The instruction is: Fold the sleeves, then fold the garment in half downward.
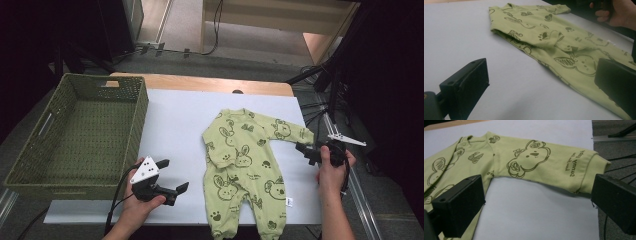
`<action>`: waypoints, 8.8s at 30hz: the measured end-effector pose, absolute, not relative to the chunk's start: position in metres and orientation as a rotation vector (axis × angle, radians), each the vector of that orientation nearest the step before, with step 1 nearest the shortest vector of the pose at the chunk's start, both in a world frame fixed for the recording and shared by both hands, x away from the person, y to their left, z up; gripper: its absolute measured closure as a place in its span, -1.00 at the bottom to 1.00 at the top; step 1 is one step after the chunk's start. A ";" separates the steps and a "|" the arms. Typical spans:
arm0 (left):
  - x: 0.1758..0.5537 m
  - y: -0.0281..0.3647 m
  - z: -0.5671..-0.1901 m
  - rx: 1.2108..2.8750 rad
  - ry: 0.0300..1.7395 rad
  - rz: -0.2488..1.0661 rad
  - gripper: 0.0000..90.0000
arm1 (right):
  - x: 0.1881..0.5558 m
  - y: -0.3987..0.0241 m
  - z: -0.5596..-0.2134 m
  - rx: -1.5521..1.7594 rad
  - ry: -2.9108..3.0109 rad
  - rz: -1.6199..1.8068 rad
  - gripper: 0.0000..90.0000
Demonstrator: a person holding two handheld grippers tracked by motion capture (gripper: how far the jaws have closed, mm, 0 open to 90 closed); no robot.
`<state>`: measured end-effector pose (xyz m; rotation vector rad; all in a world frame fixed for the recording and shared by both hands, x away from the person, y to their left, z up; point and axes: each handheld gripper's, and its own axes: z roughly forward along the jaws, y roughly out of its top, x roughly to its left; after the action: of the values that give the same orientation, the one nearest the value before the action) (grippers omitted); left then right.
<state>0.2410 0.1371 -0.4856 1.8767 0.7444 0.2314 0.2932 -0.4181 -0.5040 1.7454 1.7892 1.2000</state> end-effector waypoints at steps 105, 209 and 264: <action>0.234 0.138 -0.481 1.885 0.716 0.259 -1.00 | 0.274 -0.287 -0.491 1.266 2.004 1.217 0.88; 0.317 0.055 -0.451 1.909 0.662 0.165 -1.00 | 0.172 -0.369 -0.516 1.432 1.893 1.370 -1.00; 0.431 0.007 -0.508 2.095 1.096 0.190 0.80 | 0.246 -0.340 -0.479 1.443 1.900 1.277 -0.51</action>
<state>0.4314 0.0069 -0.5083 2.0953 1.0958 0.1900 0.2455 -0.3398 -0.4786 1.4433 1.8996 1.2769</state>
